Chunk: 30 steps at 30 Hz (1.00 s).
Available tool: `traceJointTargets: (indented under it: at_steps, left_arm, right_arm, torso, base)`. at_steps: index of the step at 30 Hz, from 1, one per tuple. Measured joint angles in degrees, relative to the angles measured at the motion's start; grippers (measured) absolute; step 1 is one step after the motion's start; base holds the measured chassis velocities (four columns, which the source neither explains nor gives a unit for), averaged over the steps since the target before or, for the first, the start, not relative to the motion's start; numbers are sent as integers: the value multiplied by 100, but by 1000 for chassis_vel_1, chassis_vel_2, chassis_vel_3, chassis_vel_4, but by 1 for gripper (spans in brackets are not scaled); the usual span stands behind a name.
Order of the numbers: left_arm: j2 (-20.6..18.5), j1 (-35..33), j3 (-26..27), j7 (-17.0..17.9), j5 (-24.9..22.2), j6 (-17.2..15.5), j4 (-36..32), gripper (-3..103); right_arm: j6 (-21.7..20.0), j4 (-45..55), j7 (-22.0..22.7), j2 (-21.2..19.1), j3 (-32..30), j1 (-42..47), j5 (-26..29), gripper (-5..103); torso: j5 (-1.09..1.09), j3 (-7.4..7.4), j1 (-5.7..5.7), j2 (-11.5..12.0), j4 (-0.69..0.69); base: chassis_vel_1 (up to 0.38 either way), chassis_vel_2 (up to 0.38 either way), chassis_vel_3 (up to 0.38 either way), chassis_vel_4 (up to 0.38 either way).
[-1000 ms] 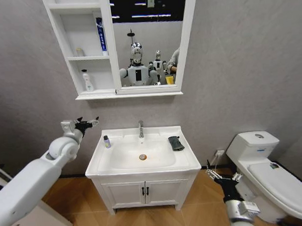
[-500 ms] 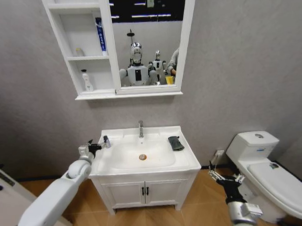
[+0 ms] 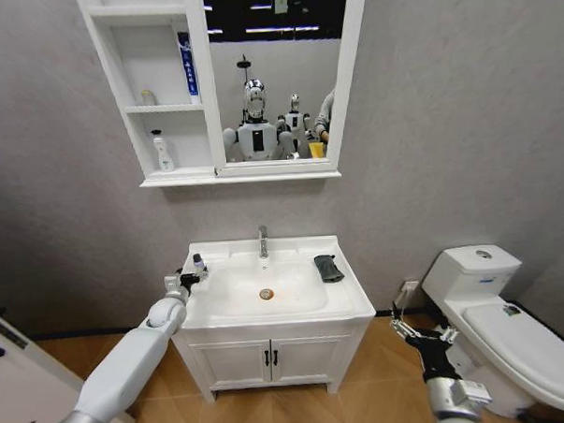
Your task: Move facial cleanser and shampoo from washbasin to cabinet, then wipe washbasin with towel.
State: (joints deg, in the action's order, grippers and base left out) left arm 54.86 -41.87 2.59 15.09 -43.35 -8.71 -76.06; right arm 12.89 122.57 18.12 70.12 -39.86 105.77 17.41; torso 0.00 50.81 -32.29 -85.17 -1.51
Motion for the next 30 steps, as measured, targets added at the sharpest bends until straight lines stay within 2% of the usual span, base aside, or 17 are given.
traceJointTargets:
  at_steps: [12,22,25,30]
  left_arm:
    - [346,367,-160,-19,69,13,580,100]
    - [593,642,-131,4,301,134,1178,100]
    - [710,757,-88,-37,543,209,1465,100]
    - [824,875,-61,-61,593,245,1665,100]
  right_arm:
    - [3,9,19,-20,-31,47,2,100]
    - [9,12,30,-29,-35,47,10,100]
    - [18,1,30,-35,-48,49,46,100]
    - [23,-21,30,-66,-65,47,71,100]
  torso:
    - [0,0,0,0,-1]
    - [0,1,0,0,-1]
    - [-1,0,0,0,0]
    - [-1,0,0,0,-1]
  base:
    - [0,0,0,0]
    - [0,0,0,0]
    - [0,0,0,0]
    - [0,0,0,0]
